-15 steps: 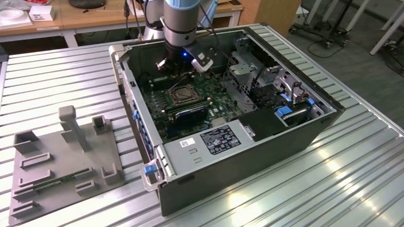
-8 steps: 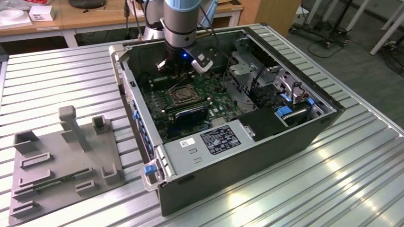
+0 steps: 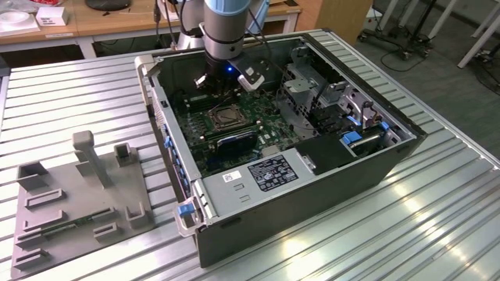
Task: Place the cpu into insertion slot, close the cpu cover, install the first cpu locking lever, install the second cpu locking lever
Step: 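Install the first cpu locking lever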
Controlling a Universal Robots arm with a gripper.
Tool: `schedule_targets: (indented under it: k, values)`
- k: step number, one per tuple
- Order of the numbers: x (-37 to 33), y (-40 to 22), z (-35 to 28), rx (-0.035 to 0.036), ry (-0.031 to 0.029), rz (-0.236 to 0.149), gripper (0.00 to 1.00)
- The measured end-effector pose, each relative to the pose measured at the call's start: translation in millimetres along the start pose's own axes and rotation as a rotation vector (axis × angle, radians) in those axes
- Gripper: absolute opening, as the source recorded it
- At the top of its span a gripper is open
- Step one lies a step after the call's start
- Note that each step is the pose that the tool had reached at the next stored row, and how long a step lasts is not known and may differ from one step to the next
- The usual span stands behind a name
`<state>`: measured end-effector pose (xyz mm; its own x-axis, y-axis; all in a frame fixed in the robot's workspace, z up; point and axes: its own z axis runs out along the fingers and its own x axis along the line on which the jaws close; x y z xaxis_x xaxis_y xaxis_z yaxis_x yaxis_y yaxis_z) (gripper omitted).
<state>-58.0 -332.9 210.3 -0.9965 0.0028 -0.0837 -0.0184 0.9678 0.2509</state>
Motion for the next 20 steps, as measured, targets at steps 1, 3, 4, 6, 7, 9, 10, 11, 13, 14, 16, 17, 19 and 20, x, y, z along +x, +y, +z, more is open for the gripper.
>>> schedule_targets:
  k: [1, 3, 4, 6, 7, 9, 10, 11, 13, 14, 16, 17, 19, 20]
  values:
    - [-0.2, -0.1, 0.3, 0.0001, 0.0000, 0.000, 0.11]
    - [-0.5, -0.2, 1.0, 0.0000, 0.0000, 0.000, 0.11]
    - [-0.5, -0.3, 1.4, 0.0000, 0.0000, 0.000, 0.11]
    - [-0.7, -0.6, 2.2, 0.0001, 0.0000, 0.000, 0.11]
    - [-0.7, -0.7, 2.6, 0.0001, 0.0000, 0.000, 0.11]
    - [-0.9, -0.9, 3.5, 0.0001, 0.0001, 0.000, 0.11]
    - [-0.9, -1.0, 4.0, 0.0001, 0.0000, 0.000, 0.11]
    - [-0.9, -1.2, 4.4, 0.0001, 0.0000, 0.000, 0.11]
    - [-1.0, -1.4, 5.1, 0.0001, 0.0001, 0.000, 0.11]
    - [-1.2, -1.4, 5.5, 0.0001, 0.0001, 0.000, 0.11]
    - [-1.4, -1.7, 6.3, 0.0002, 0.0001, 0.000, 0.11]
    - [-1.6, -1.7, 6.5, 0.0003, 0.0002, 0.000, 0.11]
    - [-1.9, -1.8, 6.9, 0.0003, 0.0002, 0.000, 0.11]
    - [-2.1, -1.9, 7.2, 0.0001, 0.0001, 0.000, 0.11]
